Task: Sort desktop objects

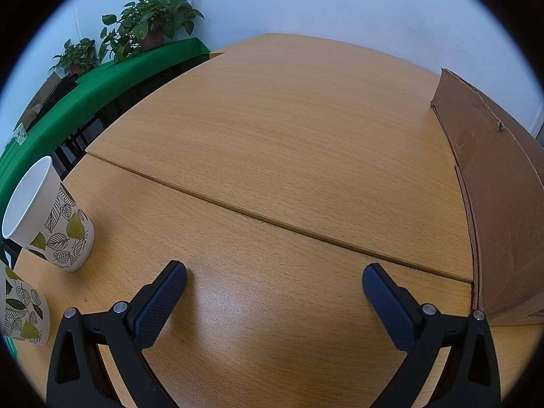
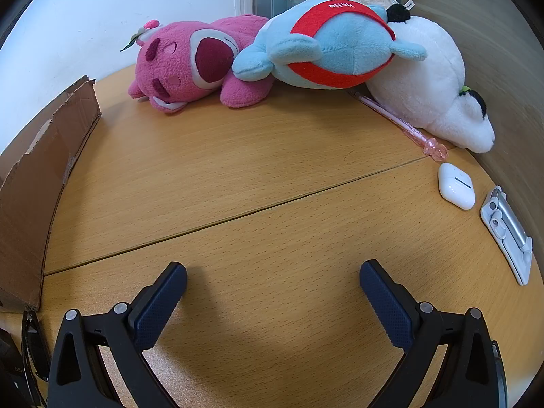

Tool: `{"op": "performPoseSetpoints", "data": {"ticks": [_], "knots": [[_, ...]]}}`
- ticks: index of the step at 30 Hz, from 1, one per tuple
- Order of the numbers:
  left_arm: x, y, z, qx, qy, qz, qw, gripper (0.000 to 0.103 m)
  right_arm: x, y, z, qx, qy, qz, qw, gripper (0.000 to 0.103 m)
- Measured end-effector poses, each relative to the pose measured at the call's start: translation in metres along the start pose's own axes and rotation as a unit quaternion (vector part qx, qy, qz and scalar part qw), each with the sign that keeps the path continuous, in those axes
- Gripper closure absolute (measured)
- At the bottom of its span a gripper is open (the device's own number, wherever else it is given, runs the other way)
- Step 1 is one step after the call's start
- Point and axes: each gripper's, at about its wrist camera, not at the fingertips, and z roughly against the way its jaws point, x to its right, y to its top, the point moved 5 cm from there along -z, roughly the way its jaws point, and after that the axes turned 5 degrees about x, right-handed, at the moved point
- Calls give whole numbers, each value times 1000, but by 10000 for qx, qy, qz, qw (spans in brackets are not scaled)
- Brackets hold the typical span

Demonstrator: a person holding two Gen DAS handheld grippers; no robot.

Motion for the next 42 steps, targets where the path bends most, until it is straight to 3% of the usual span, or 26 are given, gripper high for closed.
{"op": "performPoseSetpoints", "data": {"ticks": [4, 7, 11, 14, 16, 18, 20, 22, 25, 28, 30, 32, 35, 37, 38, 40, 42], "knots": [[0, 0, 0, -1, -7, 0, 10000, 0, 0, 0, -2, -19, 5, -1, 10000, 0], [1, 1, -1, 1, 10, 11, 10000, 0, 7, -1, 6, -294, 86, 211, 9993, 0], [9, -4, 4, -111, -73, -41, 9999, 0, 21, 17, 72, 679, -58, 618, 9958, 0], [30, -11, 35, -53, -659, -216, 9976, 2, 18, 31, 136, 1375, -202, 1286, 9819, 0], [49, -10, 72, 234, -806, -590, 9947, 2, 7, 37, 180, 1668, 122, 1614, 9726, 0], [67, -6, 108, 442, -1106, -779, 9898, 1, -14, 35, 216, 1685, 879, 1896, 9633, 0], [91, -6, 146, 509, -1766, -860, 9792, 1, -47, 28, 241, 1453, 1837, 2163, 9478, 0], [118, -12, 175, 358, -2363, -971, 9662, 1, -90, 4, 252, 974, 2939, 2334, 9218, 0], [160, -32, 205, -2, -3327, -1089, 9367, 1, -154, -38, 245, 47, 4153, 2282, 8806, 0], [199, -60, 211, -591, -4021, -1028, 9079, 1, -209, -92, 227, -1199, 4967, 1851, 8394, 0], [218, -82, 202, -1115, -4240, -988, 8933, 1, -234, -119, 215, -1750, 5129, 1657, 8239, 0], [234, -102, 193, -1549, -4298, -1026, 8836, 2, -249, -136, 206, -2008, 5050, 1535, 8253, 0], [248, -122, 182, -1991, -4443, -945, 8684, 10, -253, -143, 195, -2125, 4873, 1260, 8376, 0], [254, -126, 179, -2228, -4636, -824, 8536, 11, -254, -152, 185, -2288, 4627, 1268, 8471, 0], [256, -127, 179, -2262, -4719, -833, 8481, 11, -255, -159, 181, -2384, 4596, 1217, 8468, 0], [258, -129, 178, -2325, -4762, -852, 8437, 11, -260, -167, 179, -2535, 4761, 1008, 8360, 0], [259, -134, 176, -2474, -4786, -772, 8389, 16, -270, -170, 180, -2489, 4832, 1068, 8326, 1]]}}
